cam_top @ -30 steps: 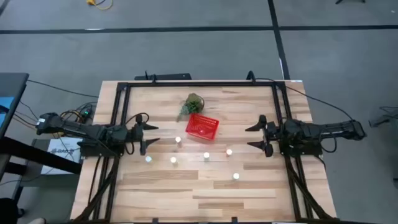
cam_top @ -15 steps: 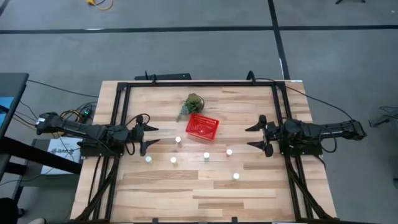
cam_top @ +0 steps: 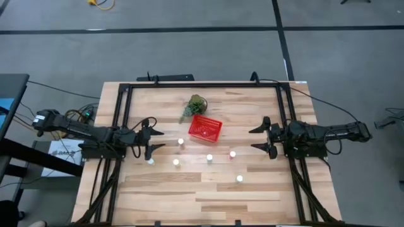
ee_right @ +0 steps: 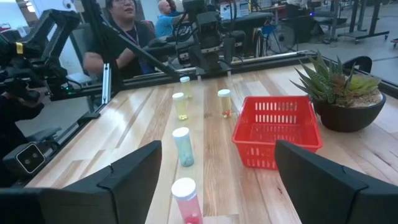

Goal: Pick and place pill bottles into a basket
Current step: Put the top yellow medicine bottle into the red bin

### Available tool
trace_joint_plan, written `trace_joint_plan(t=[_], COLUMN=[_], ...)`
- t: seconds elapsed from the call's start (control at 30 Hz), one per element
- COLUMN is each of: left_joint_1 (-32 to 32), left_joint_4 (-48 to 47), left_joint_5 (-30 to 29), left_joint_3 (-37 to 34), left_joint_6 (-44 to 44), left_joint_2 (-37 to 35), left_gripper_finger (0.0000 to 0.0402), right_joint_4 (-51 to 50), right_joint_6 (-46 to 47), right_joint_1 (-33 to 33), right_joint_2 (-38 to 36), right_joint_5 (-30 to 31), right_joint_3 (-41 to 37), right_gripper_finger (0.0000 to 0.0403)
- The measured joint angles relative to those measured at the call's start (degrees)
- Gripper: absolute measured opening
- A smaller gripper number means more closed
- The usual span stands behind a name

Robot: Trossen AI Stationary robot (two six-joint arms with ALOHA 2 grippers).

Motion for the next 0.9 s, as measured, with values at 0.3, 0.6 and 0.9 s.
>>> trace_joint_plan(t=[0.3, 0.6, 0.9], left_joint_1=[0.02, 1.12, 3.84], left_joint_4=[0.29, 0.27, -0.04], left_joint_5=[-1.95, -1.91, 1.59], left_joint_3=[9.03, 17.63, 23.36], left_joint_6=[0.00, 0.08, 0.72], left_joint_2=[16.42, 33.45, 43.79], left_gripper_finger=[0.0245, 0.0245, 0.0245], right_joint_4=[0.01, -0.01, 0.01], right_joint_6=[-0.02, -0.01, -0.02], right_joint_1=[0.01, 0.01, 0.02], right_joint_2=[0.00, -0.01, -0.01], right_joint_5=[0.00, 0.00, 0.00], right_joint_3=[-0.01, 0.00, -0.02], right_gripper_finger=[0.0306, 0.0306, 0.0306])
